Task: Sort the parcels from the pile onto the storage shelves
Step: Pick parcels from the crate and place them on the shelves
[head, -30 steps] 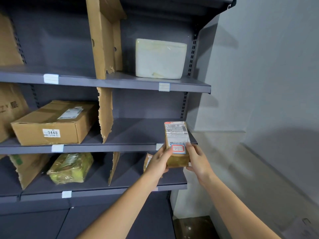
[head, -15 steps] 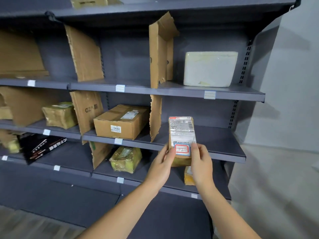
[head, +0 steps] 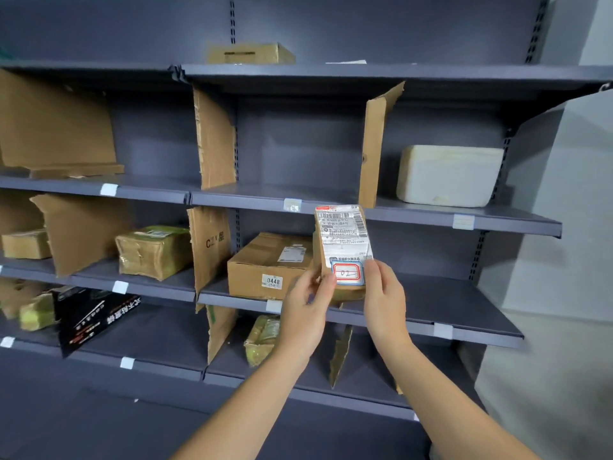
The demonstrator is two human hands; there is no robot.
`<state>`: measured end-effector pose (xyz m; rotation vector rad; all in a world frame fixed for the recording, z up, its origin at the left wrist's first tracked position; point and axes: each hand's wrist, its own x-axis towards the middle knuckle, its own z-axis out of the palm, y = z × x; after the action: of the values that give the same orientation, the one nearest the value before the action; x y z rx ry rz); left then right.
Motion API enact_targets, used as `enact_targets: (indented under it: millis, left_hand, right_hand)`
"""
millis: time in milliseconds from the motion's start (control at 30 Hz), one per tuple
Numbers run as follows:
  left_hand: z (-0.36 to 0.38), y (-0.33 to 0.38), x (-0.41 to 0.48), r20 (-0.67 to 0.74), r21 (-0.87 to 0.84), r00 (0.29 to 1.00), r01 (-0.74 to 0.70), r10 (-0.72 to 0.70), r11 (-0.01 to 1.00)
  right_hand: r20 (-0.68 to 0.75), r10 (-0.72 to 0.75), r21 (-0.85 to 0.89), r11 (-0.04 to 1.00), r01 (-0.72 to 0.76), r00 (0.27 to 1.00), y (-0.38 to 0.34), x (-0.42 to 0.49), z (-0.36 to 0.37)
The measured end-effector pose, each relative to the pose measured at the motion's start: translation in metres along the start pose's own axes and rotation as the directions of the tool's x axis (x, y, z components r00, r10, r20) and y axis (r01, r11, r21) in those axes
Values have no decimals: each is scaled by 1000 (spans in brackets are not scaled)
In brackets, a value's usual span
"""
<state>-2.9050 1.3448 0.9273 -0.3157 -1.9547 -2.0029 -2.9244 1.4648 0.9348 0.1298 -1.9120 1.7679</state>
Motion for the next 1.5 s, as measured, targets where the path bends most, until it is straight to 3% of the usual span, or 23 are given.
enact_targets:
  millis: [200,333,500,700,833,1000,1200,1333,1500]
  left_hand:
    - [-76,37,56,-44,-43,998,-52,50,998]
    - [-96,52,91,49,-33,997,-65,67,997]
    - [-106,51,149,156,63,984,-97,86,993]
    - [-104,44,214,47,183,993,-114,107,976]
    - [-99,34,263,68,285,989,-144,130,948]
    - [-98,16,315,73,454,988,-154,135,878]
    - [-104,8,347,87,436,993,-115,85,893]
    - [-112,5,356,87,298,996,-46,21,954]
    - [-117,5,329,-46,193,991,-113,124,975]
  right_hand:
    - [-27,-61,-6,998,61,998,-49,21,87]
    - [-30,-112,-55,992,110,993,-67,48,114]
    - [10,-165,-100,981,165,986,-70,90,134]
    - [39,-210,-256,943,213,977,-44,149,156]
    - [40,-149,-302,941,154,988,-23,200,172]
    - [62,-200,-425,881,207,978,-8,247,187]
    - [103,-172,-499,843,201,980,-5,267,207]
    - [93,-132,-535,829,161,987,-16,258,212]
    - [-48,-122,-471,878,85,991,-26,221,207]
